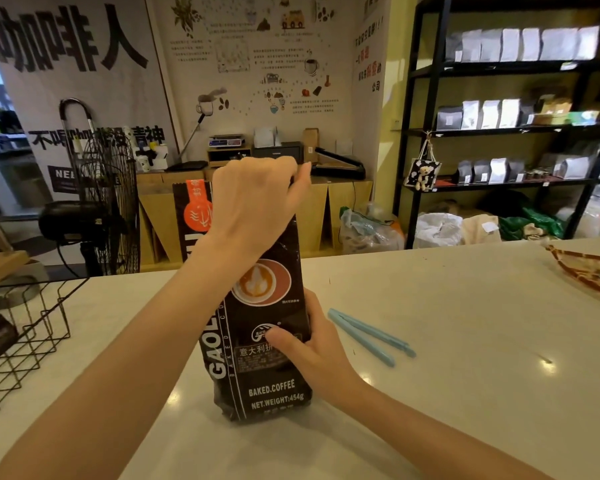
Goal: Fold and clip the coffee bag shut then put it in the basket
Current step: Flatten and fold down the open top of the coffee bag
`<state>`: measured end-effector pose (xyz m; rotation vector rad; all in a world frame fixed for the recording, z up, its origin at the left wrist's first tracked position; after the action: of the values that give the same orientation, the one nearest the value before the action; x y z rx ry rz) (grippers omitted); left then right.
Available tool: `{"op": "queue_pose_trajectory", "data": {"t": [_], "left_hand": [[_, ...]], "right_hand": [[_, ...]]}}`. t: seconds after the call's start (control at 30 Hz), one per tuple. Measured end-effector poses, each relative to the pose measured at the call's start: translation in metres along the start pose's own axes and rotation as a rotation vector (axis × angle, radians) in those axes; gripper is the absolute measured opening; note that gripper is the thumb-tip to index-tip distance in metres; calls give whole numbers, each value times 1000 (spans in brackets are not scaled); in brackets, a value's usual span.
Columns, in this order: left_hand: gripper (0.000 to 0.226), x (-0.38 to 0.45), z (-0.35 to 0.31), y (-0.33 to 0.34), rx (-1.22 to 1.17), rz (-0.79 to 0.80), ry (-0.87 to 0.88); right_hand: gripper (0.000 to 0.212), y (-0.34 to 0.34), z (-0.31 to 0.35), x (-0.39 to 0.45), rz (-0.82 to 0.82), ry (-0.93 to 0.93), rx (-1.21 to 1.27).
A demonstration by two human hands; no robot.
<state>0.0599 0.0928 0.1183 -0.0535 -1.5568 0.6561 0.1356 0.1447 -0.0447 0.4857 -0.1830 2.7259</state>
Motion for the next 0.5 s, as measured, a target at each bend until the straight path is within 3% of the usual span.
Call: {"op": "queue_pose_trajectory", "data": {"t": [0.3,0.5], "left_hand": [[36,0,8,11,-106,-23,-73],[39,5,1,17,-82,10,-82]], "right_hand": [[48,3,-7,3,-32,19,59],[72,-14,-22,-12,166,165,25]]}}
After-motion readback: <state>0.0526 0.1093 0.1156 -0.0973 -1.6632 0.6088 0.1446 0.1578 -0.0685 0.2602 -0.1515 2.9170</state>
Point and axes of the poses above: each hand's wrist, its own x-axis towards the middle knuckle, its own y-axis out of the palm, z = x × y, the point moved 1 cm from there along x, towards the middle knuckle
